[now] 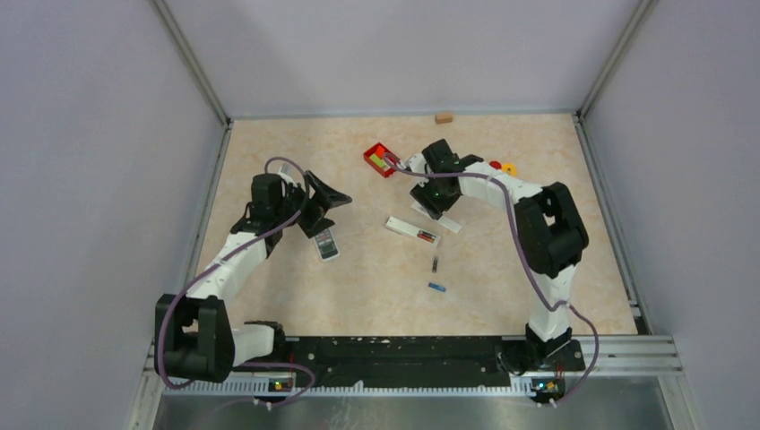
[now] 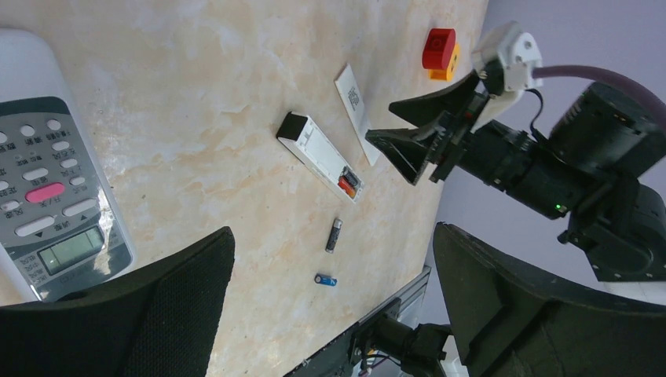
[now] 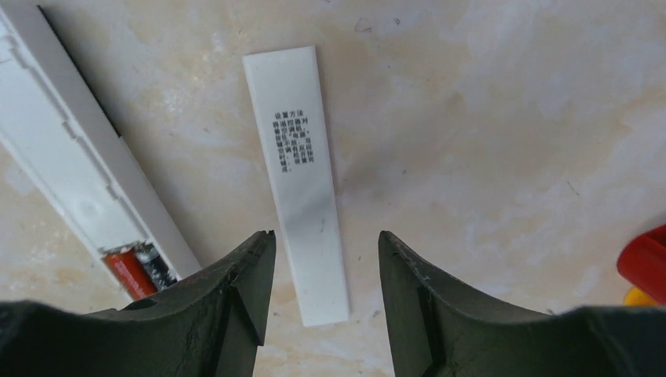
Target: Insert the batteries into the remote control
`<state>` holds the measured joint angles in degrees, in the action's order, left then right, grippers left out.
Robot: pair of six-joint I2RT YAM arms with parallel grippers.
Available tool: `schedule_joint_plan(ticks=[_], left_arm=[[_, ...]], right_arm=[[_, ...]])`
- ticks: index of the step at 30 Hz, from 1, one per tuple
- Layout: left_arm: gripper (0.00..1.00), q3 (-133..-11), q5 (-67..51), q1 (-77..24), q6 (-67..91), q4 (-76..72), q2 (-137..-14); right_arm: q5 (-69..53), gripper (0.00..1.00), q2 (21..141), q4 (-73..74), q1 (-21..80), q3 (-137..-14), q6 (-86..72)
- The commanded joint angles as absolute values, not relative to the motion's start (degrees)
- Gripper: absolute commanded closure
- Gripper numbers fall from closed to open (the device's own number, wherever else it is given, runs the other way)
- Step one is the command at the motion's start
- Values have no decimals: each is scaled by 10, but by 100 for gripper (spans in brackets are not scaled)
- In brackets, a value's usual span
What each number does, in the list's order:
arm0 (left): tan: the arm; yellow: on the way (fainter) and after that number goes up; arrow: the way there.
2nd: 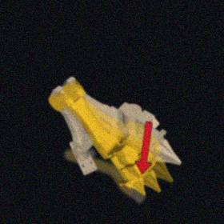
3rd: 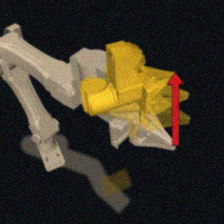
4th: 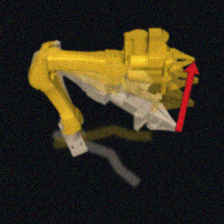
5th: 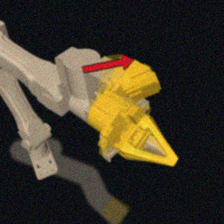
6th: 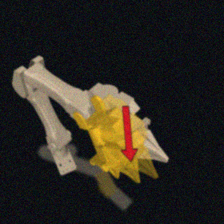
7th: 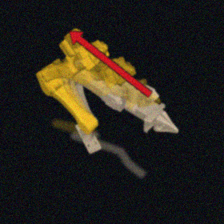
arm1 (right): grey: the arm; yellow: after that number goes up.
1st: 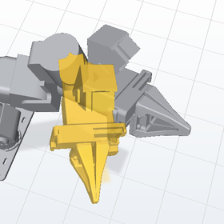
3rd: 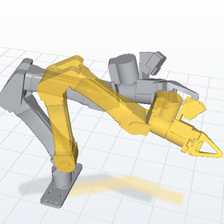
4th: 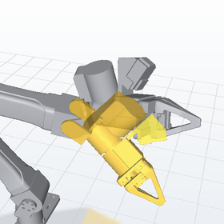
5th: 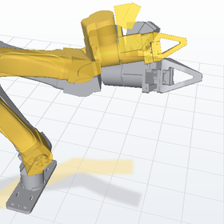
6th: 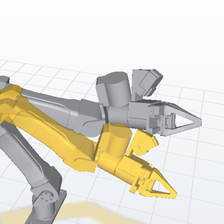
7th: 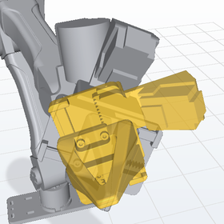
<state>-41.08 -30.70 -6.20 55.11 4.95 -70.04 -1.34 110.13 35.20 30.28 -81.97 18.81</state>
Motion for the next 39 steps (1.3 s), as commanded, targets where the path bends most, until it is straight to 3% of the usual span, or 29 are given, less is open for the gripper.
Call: schedule_joint_plan(ticks=[1, 25, 33, 39], left_arm=[[1, -426, -323, -59, 536, 27, -706], [1, -431, -342, -60, 534, 19, -721], [1, -430, -361, -60, 536, 8, -727], [1, -428, -386, -64, 545, -23, -746]], right_arm=[[-3, 48, 1146, 359, 308, -876, 180], [-45, 58, 1263, 496, 314, -957, 214], [-16, 75, 1297, 497, 314, -984, 198], [-5, 76, 1248, 459, 314, -971, 192]])
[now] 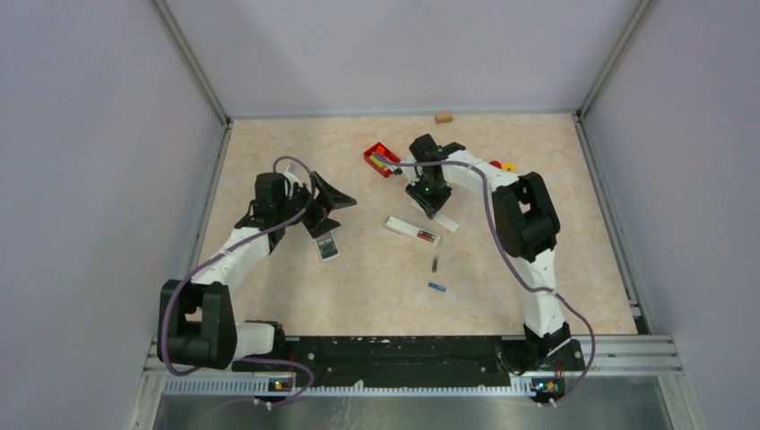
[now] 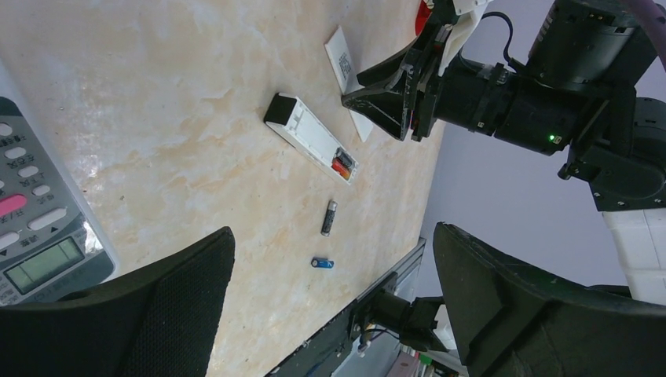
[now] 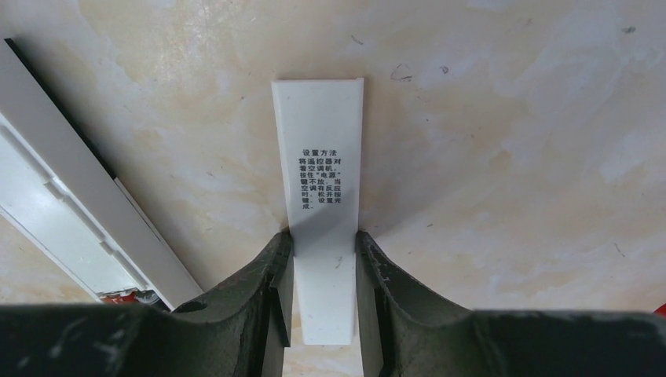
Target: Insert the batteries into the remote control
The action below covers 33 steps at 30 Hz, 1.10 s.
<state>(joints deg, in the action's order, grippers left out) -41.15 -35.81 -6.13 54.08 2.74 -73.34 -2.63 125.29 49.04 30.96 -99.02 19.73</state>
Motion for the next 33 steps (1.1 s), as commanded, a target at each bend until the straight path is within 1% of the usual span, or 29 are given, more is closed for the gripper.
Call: schedule_joint_plan(ticks=[1, 9, 12, 26, 33], left_arm=[[1, -429, -389, -66, 546, -26, -750], [1, -434, -396, -84, 558, -48, -773], [1, -436, -399, -87, 560, -52, -779], [1, -436, -403, -95, 563, -59, -787], [1, -440, -410, -108, 563, -74, -802]], right_arm=[[-8, 76, 1239, 460, 314, -971, 194], [-42, 75, 1207, 492, 314, -971, 210], [-43, 73, 1203, 494, 314, -966, 210], [-46, 70, 1163, 491, 314, -975, 207], [-84, 69, 1135, 497, 314, -968, 211]])
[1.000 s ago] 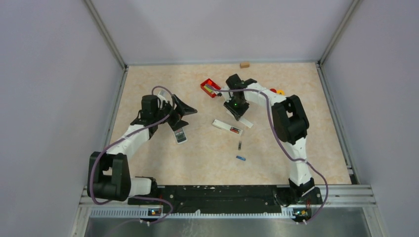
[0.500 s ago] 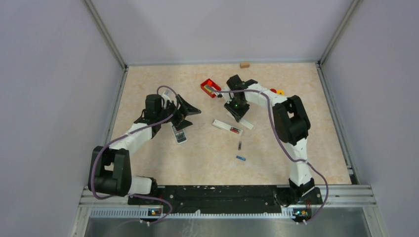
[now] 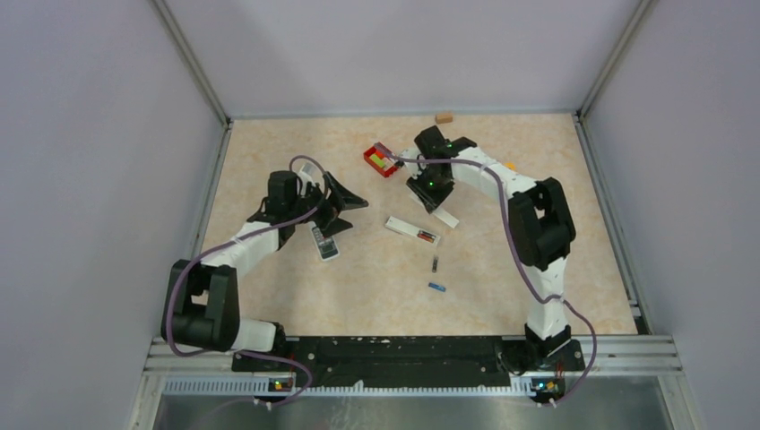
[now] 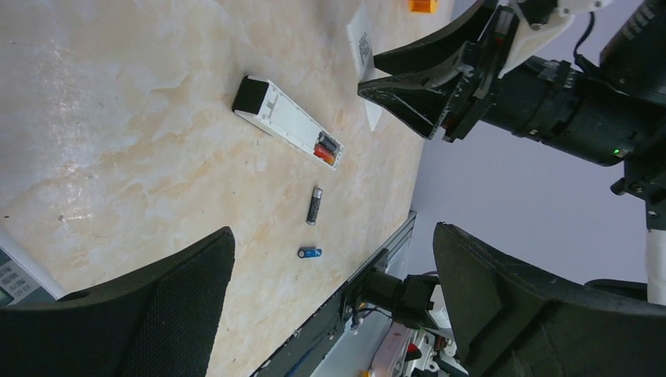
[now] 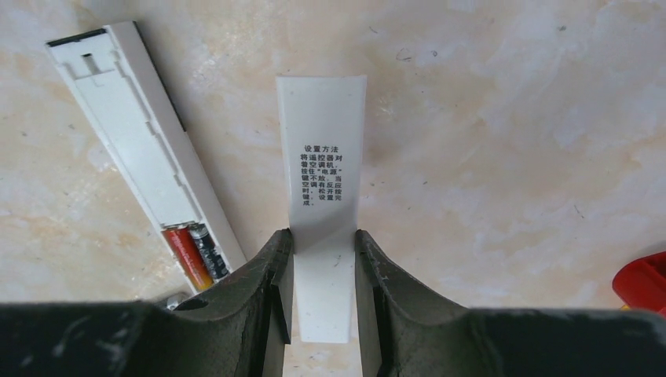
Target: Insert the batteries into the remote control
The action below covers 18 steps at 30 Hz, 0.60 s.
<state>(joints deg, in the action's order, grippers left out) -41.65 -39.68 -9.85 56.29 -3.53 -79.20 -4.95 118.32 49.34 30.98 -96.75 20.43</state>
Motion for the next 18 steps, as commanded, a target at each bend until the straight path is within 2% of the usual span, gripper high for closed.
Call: schedule_joint_plan(ticks=[1, 12, 18], left_arm=[[1, -443, -412, -111, 563, -75, -807], [5, -492, -417, -140, 593, -125, -880], [16, -529, -413, -163, 594, -133, -942]], right_arm=[[-97, 69, 1128, 495, 314, -964, 212], [-188, 69, 1080, 456, 340, -906, 207], [-201, 69, 1085, 446, 355, -899, 207]])
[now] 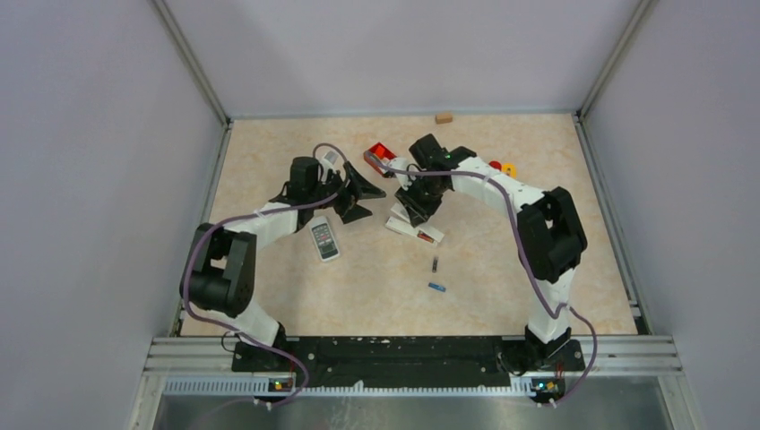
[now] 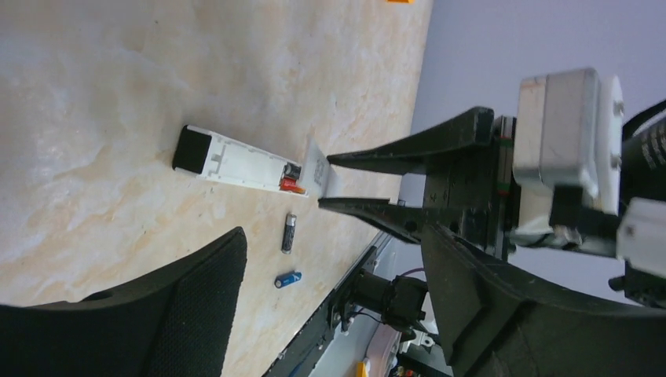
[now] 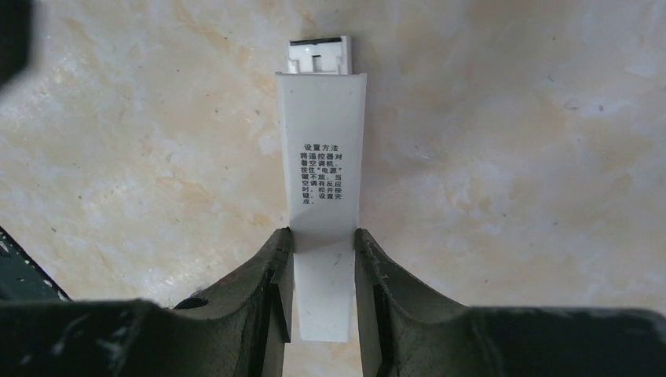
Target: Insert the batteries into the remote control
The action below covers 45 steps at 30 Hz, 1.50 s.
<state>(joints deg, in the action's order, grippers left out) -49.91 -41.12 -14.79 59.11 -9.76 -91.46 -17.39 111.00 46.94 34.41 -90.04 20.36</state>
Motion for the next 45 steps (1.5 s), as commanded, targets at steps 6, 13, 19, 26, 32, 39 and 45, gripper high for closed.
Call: schedule_joint_plan(ticks=[6, 13, 19, 26, 32, 39, 45], left_arm=[[36, -534, -420, -179, 600, -141, -985], [50, -531, -451, -181, 629, -191, -1011], [54, -534, -456, -182, 639, -211, -1029], [67, -540, -468, -186, 650, -231, -1042], [93, -541, -478, -188, 647, -238, -1049], [100, -537, -481, -182, 631, -279, -1040], [100, -533, -474, -178, 639, -298, -1016]], right_arm=[[-210, 69, 1086, 441, 361, -900, 207], [-215, 69, 1092, 446, 363, -905, 213], [-222, 69, 1095, 447, 364, -910, 216], [-228, 69, 1096, 450, 364, -916, 219], [-240, 69, 1098, 455, 365, -920, 220], [-243, 29, 1061, 443, 350, -895, 176], [-313, 21, 902, 266, 297, -747, -2]])
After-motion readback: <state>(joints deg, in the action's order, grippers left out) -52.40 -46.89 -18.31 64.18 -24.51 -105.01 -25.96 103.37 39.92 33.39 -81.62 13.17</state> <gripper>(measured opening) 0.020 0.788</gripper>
